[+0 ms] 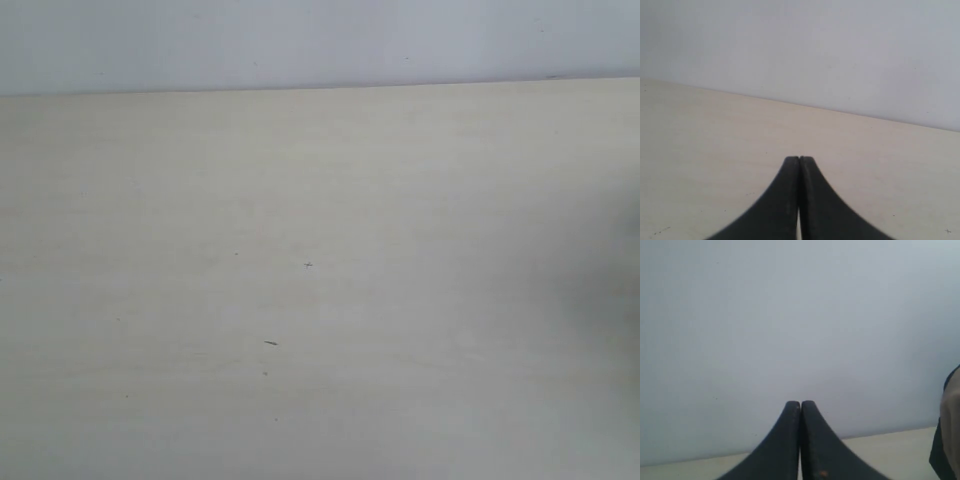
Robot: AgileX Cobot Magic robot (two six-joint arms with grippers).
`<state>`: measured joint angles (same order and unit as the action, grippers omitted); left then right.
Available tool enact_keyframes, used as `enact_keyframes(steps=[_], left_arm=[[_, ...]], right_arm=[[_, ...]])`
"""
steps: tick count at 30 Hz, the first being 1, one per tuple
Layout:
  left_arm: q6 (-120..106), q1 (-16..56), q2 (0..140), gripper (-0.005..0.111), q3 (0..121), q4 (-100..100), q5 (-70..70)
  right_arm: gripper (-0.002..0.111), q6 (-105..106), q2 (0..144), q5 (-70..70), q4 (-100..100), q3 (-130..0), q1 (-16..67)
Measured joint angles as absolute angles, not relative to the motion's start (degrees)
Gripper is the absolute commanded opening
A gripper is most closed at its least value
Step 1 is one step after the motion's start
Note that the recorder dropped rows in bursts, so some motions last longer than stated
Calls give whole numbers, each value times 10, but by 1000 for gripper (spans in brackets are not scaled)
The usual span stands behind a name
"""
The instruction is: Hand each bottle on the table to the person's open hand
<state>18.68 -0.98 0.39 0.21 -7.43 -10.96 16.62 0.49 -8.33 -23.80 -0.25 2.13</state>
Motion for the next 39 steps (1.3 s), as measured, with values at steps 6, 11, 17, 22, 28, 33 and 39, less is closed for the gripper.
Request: enact_keyframes(steps=[6, 11, 17, 22, 28, 33, 39], left_arm=[[187, -10, 4, 0, 2, -74, -110], [187, -10, 4, 0, 2, -74, -110], [187, -10, 4, 0, 2, -74, -110], [187, -10, 4, 0, 2, -74, -110], [187, -10, 4, 0, 2, -74, -110], [187, -10, 4, 0, 2, -74, -110], [187, -10, 4, 0, 2, -74, -110]], right_arm=[[0, 214, 4, -49, -238, -2, 16], [0, 219, 4, -38, -240, -2, 16], [0, 219, 4, -26, -240, -2, 16], [0, 219, 4, 0, -240, -2, 16], [0, 41, 4, 51, -78, -2, 16], [0, -93, 4, 78, 51, -2, 3], [0, -93, 4, 83, 68, -2, -25]])
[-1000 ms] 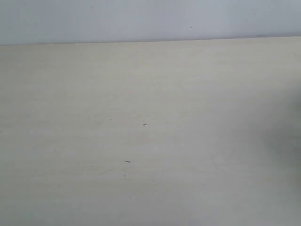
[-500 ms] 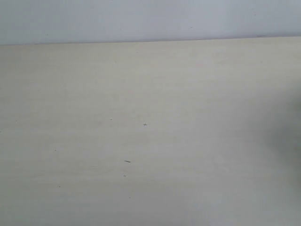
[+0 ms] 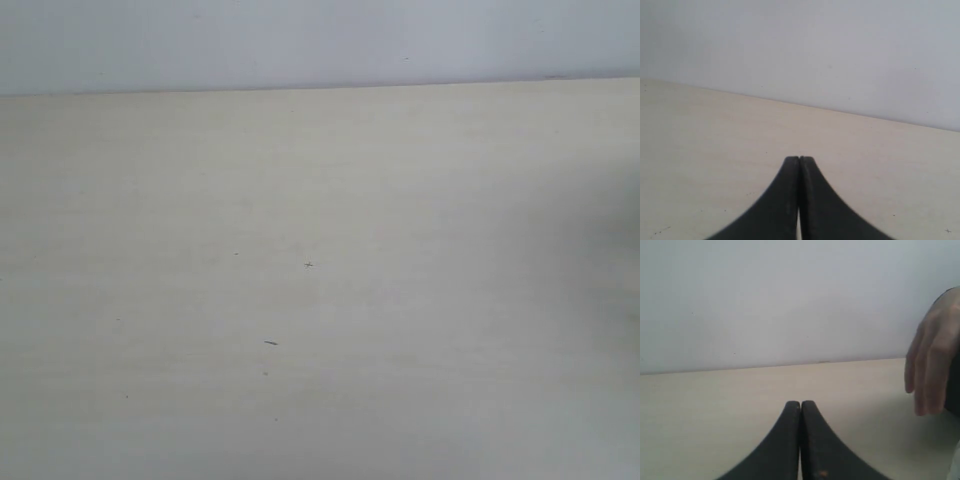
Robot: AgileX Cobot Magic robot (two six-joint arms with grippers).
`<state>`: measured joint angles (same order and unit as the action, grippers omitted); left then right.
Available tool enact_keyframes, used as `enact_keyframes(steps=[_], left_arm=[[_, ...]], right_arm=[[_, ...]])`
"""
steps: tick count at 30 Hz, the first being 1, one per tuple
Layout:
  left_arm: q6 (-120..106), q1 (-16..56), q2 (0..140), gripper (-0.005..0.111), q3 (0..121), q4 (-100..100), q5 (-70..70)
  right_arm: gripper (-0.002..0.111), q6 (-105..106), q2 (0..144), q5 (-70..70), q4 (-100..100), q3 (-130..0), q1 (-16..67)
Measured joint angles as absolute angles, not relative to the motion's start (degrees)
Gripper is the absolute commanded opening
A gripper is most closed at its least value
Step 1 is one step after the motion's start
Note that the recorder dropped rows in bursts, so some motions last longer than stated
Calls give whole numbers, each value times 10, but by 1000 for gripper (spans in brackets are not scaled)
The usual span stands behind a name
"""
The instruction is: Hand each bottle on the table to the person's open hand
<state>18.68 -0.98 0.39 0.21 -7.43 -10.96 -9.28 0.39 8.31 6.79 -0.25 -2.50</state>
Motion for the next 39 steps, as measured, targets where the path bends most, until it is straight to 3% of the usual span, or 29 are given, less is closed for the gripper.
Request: enact_keyframes(steps=[39], left_arm=[[187, -10, 4, 0, 2, -74, -110]], right_arm=[[0, -95, 4, 52, 19, -2, -27]])
